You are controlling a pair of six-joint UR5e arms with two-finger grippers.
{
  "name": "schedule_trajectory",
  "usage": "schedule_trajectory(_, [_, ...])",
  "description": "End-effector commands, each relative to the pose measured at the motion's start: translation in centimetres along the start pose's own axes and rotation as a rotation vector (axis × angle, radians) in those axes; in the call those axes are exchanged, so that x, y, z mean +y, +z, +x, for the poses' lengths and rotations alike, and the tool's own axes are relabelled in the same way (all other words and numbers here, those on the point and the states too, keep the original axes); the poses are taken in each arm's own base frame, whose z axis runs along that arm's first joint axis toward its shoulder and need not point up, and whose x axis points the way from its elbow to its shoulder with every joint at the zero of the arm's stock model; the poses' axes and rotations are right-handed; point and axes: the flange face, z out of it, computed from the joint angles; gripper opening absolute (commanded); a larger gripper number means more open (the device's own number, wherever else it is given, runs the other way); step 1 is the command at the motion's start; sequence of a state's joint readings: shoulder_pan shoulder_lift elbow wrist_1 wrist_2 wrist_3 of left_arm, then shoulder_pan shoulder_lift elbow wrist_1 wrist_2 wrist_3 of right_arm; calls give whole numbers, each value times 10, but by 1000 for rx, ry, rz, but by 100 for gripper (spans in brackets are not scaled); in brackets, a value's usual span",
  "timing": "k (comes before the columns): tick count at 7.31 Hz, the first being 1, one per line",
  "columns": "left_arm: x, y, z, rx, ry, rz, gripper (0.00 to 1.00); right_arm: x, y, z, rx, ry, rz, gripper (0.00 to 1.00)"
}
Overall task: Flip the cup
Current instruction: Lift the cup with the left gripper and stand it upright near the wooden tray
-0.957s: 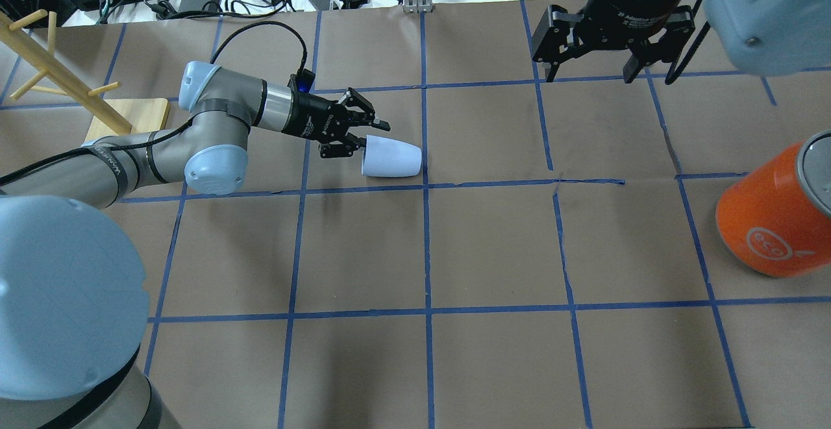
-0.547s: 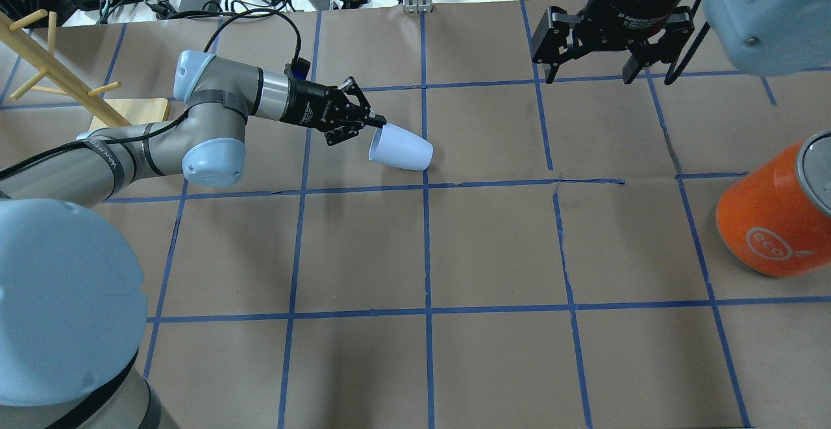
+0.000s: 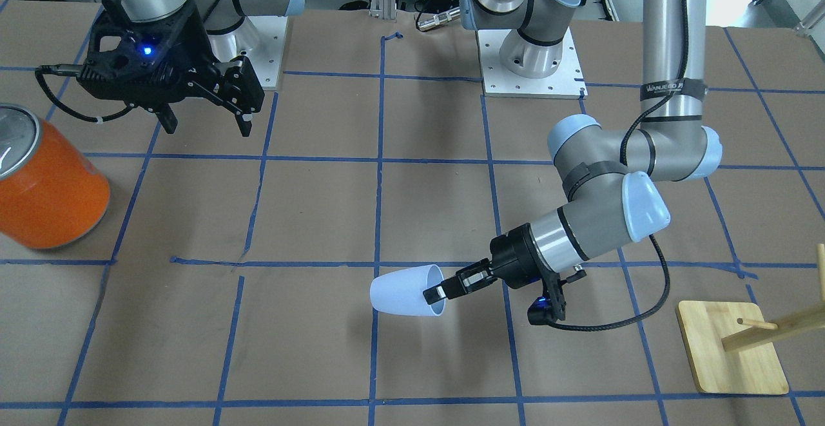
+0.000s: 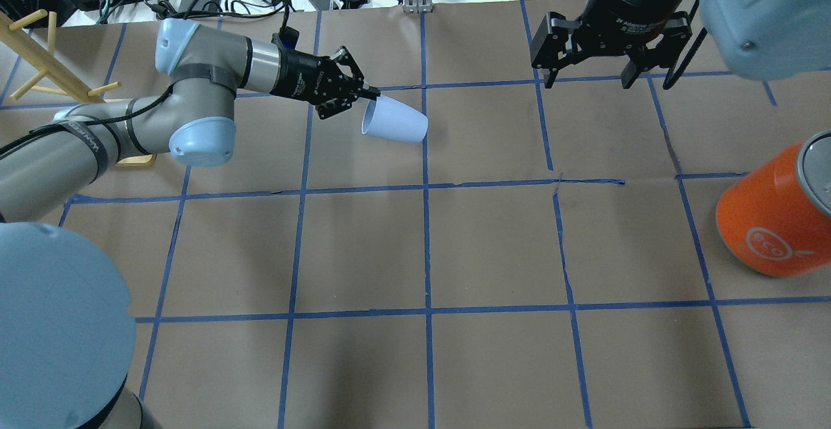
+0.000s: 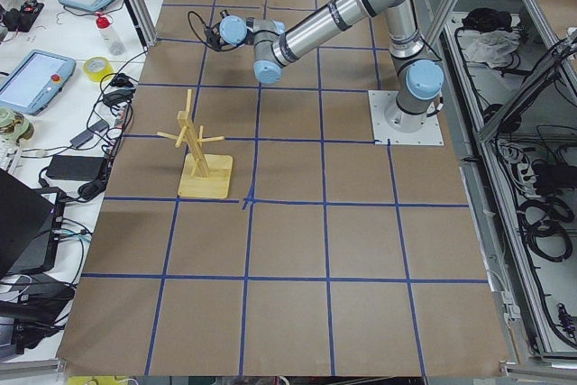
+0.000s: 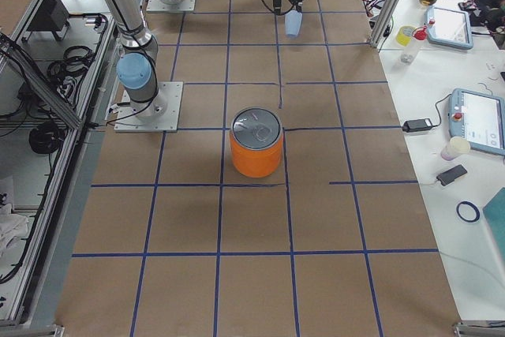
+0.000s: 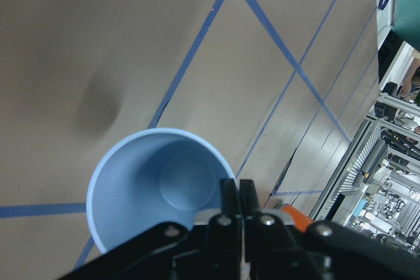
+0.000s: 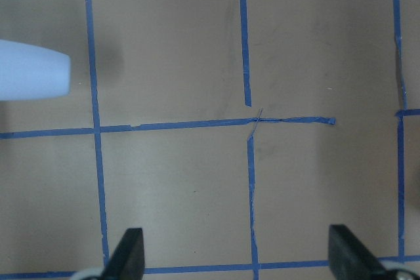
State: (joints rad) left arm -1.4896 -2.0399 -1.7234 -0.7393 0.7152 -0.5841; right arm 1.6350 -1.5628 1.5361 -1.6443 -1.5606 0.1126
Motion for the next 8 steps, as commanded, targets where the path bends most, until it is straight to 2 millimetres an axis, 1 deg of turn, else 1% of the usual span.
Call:
schedule_trajectory(1, [-4, -34, 21, -136, 67, 164, 0, 3, 4, 1, 3, -1, -6, 100])
schedule_trajectory(2, [-6, -46, 22, -225, 117, 221, 0, 3, 3, 1, 3, 1, -3, 100])
schedule_trajectory(3, [-11, -61, 20, -385, 214, 255, 0, 1, 1, 1, 4, 1, 15, 100])
schedule_trajectory(4, [-17, -83, 32, -536, 297, 245, 0, 0, 1, 1, 4, 1, 18, 100])
schedule_trajectory(5, [-28, -100, 42, -672, 402, 204, 0, -4, -1, 1, 1, 0, 55, 100])
schedule_trajectory(6, [-41, -102, 36, -775, 475, 186, 0, -4, -3, 0, 2, -3, 61, 100])
schedule_trajectory(7, [-53, -101, 21, -886, 553, 151, 0, -5, -1, 0, 0, -1, 60, 100])
schedule_trajectory(8, [-63, -96, 8, -960, 608, 118, 0, -6, -1, 1, 0, 0, 61, 100])
